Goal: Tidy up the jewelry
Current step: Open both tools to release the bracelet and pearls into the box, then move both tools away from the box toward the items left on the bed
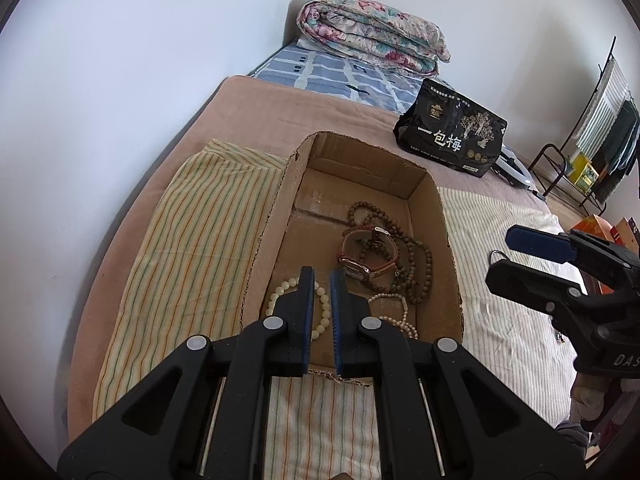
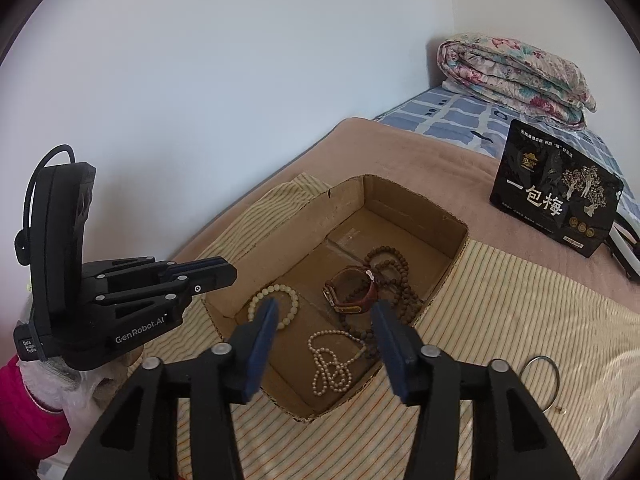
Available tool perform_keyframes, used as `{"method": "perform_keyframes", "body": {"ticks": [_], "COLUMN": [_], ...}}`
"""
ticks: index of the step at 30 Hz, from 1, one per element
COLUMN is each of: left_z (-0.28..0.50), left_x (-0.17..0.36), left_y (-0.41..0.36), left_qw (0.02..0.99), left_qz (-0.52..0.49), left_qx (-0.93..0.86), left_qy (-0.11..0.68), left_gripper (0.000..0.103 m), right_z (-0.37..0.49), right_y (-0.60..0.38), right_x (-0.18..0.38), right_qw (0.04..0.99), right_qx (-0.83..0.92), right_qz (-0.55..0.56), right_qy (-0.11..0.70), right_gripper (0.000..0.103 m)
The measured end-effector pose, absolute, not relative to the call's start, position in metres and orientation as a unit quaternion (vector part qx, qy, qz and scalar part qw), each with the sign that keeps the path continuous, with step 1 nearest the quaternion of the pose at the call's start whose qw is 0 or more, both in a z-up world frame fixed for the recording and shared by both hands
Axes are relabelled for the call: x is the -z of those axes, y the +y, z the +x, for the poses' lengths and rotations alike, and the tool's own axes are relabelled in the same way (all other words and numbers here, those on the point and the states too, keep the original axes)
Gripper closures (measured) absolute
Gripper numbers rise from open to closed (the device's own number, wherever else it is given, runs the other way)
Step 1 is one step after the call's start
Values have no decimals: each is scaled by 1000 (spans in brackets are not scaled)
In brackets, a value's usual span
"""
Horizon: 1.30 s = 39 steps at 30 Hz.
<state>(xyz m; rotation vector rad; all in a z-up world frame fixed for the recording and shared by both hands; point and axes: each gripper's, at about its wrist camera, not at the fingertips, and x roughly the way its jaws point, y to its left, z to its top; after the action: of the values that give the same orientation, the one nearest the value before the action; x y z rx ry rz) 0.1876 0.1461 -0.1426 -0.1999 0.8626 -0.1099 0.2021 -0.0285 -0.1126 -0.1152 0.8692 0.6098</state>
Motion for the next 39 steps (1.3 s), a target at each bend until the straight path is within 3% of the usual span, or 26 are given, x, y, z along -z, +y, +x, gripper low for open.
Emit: {"method": "perform_keyframes", "body": {"ticks": [7,12,13,15,16,23,25,27,39], "left_z": [187,181,180,177,175,170,167,165,154], "left_x": [141,133,131,127,124,112,110,107,92], "left_y": [146,140,138,136,135,124,121,117,93], "left_qw": [903,909,910,913,916,921,922,924,930], "left_qz": [-93,-76,-74,-70,-68,-49,-45,-45,-29], "left_qx": [57,55,55,54,54,49,49,49,60], "left_qy": [416,405,403,398,393,383,381,376,362], "left_gripper": [97,97,95,72,68,66,61,45,43], "right_z": [199,197,197,196,195,190,188,187,178], "right_y": [-37,-43,-44,-47,-48,-60,-64,-68,-100], "right_x": [108,102,101,100,99,91,88,87,81], "right_qw": [870,875,877,878,879,887,890,891,900], "right_qx": [-274,-264,-263,-260,-257,-247,-243,-241,-216], "right_qz": [-52,-47,-46,-45,-44,-37,-35,-34,-22], "right_qy": [408,402,401,399,398,388,384,383,378], "right_gripper": [21,15,14,14,13,6,4,3,0]}}
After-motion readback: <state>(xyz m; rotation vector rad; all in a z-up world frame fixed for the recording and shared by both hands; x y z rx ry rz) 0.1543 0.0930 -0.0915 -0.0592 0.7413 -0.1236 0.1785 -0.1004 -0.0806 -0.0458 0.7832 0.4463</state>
